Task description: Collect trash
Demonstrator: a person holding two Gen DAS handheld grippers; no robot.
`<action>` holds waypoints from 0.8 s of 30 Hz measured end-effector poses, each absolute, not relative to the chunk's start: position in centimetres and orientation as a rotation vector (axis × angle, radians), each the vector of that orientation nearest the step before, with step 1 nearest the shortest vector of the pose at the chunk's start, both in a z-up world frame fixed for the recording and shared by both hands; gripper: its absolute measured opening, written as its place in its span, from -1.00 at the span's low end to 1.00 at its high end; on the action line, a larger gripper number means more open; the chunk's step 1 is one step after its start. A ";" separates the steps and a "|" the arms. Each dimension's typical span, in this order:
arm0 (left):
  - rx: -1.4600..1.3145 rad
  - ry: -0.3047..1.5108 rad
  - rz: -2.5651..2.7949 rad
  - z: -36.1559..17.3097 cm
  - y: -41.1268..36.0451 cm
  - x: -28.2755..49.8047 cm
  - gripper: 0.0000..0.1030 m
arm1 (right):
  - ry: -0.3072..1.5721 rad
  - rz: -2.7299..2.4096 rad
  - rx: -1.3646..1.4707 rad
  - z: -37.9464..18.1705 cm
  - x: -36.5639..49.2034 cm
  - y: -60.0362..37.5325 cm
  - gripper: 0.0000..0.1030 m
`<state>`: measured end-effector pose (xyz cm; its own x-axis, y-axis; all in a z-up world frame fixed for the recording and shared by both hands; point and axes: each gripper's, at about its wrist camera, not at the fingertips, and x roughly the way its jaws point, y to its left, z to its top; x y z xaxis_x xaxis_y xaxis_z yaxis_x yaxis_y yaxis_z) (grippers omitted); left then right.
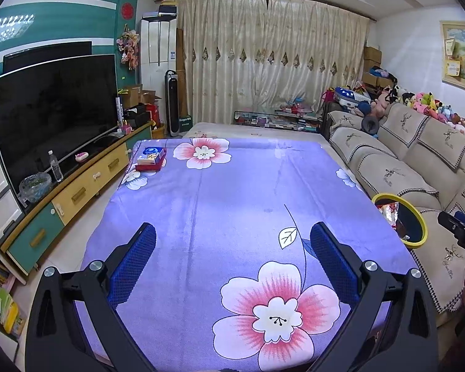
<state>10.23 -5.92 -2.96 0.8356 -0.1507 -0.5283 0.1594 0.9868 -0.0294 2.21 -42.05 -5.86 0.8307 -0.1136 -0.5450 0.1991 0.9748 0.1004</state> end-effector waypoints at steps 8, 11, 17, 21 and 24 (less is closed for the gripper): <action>0.013 0.558 -0.163 -3.1 -5.8 10.2 0.90 | 0.567 -0.164 0.159 -6.0 2.2 -42.0 0.78; 0.013 0.556 -0.161 -3.3 -5.9 10.2 0.91 | 0.567 -0.162 0.161 -6.1 2.3 -42.0 0.78; 0.017 0.559 -0.165 -3.4 -6.0 10.2 0.90 | 0.568 -0.160 0.164 -6.3 2.4 -42.0 0.78; 0.017 0.562 -0.166 -3.4 -6.0 10.2 0.90 | 0.570 -0.161 0.163 -6.3 2.3 -42.0 0.78; 0.019 0.564 -0.165 -3.5 -6.0 10.2 0.90 | 0.570 -0.160 0.164 -6.4 2.4 -41.9 0.78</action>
<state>10.21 -6.01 -3.49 0.8324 -0.1503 -0.5334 0.1605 0.9867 -0.0274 2.44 -41.86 -6.39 0.8301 -0.1051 -0.5476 0.1958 0.9745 0.1098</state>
